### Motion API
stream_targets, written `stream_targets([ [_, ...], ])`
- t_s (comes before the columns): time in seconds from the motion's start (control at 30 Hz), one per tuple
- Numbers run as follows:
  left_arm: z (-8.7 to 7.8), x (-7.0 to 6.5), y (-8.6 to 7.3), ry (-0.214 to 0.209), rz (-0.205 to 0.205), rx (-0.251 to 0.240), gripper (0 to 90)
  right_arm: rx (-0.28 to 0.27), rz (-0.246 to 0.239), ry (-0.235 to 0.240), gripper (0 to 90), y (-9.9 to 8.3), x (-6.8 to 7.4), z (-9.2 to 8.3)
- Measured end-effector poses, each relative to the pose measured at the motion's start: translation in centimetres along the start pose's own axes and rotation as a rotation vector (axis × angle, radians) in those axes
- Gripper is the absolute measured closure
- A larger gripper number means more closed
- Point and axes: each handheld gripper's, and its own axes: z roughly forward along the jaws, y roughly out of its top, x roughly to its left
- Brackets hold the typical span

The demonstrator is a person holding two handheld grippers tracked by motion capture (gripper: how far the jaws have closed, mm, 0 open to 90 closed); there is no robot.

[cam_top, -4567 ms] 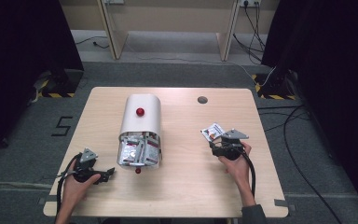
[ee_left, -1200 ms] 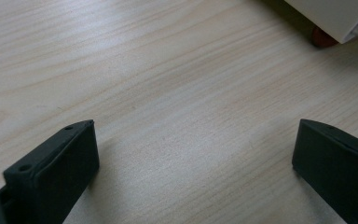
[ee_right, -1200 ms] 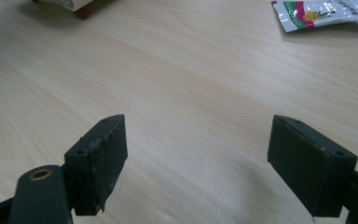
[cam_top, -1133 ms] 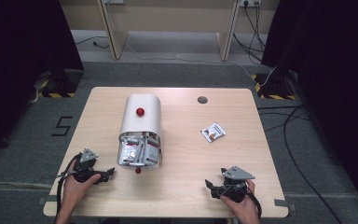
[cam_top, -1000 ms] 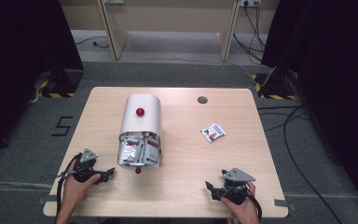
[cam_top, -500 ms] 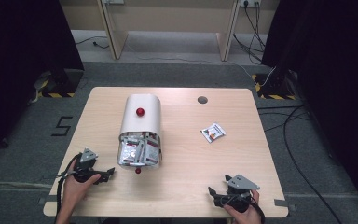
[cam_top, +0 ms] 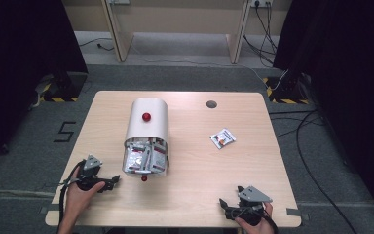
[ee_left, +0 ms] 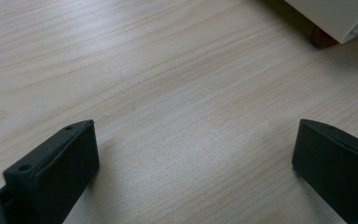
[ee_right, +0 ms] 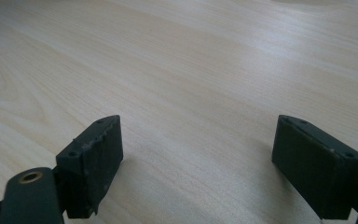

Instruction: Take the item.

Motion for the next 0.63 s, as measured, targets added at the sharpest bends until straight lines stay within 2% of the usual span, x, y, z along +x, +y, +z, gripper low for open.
stream_targets([
  [0.13, 0.0, 0.0, 0.0, 0.000, 0.000, 0.000, 0.0, -0.012, -0.028, -0.010, 16.0, -0.4, -0.1, -0.1],
  [0.33, 0.0, 0.0, 0.0, 0.000, 0.000, 0.000, 0.0, -0.059, -0.034, -0.003, 16.1, -1.1, -0.3, -0.3],
  [0.63, 0.0, 0.0, 0.0, 0.000, 0.000, 0.000, 0.0, -0.067, -0.032, -0.006, 16.2, -1.2, -0.2, -0.3],
])
